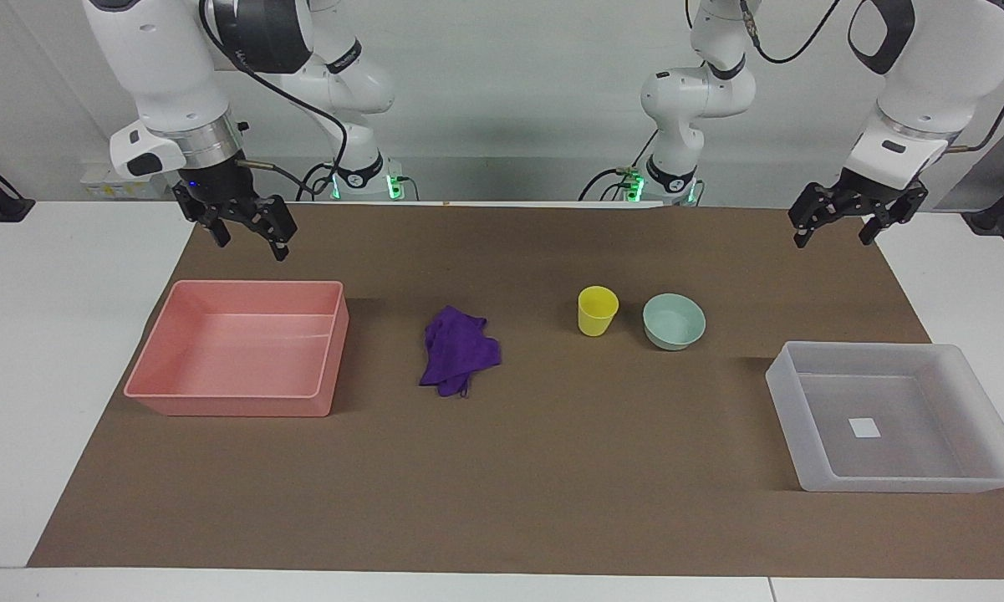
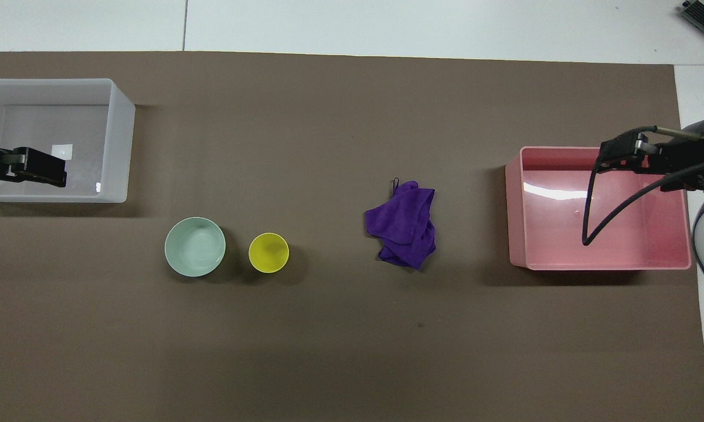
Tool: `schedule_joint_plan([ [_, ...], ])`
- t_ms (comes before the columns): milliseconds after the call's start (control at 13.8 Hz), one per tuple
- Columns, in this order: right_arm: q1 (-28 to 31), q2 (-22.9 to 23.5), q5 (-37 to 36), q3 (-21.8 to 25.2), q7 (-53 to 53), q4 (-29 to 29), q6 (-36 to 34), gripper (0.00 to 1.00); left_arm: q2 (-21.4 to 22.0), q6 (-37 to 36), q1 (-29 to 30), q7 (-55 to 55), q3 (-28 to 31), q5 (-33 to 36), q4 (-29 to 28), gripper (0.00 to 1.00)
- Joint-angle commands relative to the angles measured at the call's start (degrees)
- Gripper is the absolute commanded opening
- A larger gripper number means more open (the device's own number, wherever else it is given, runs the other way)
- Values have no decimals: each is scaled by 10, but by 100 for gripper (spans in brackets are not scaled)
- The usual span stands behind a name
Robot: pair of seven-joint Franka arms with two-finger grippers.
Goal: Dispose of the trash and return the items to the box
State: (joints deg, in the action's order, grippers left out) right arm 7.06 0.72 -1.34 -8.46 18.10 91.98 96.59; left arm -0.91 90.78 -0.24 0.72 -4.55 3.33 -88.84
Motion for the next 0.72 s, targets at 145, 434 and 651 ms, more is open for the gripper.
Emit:
schedule_joint_plan([
  [145, 5, -4, 8, -3, -13, 6, 0, 100, -6, 4, -6, 4, 3, 0, 1, 100],
  [434, 5, -4, 8, -4, -12, 5, -1, 100, -7, 3, -2, 2, 4, -16, 0, 100],
  [651, 4, -4, 8, -4, -18, 6, -6, 100, -8, 1, -6, 10, 3, -18, -6, 100],
])
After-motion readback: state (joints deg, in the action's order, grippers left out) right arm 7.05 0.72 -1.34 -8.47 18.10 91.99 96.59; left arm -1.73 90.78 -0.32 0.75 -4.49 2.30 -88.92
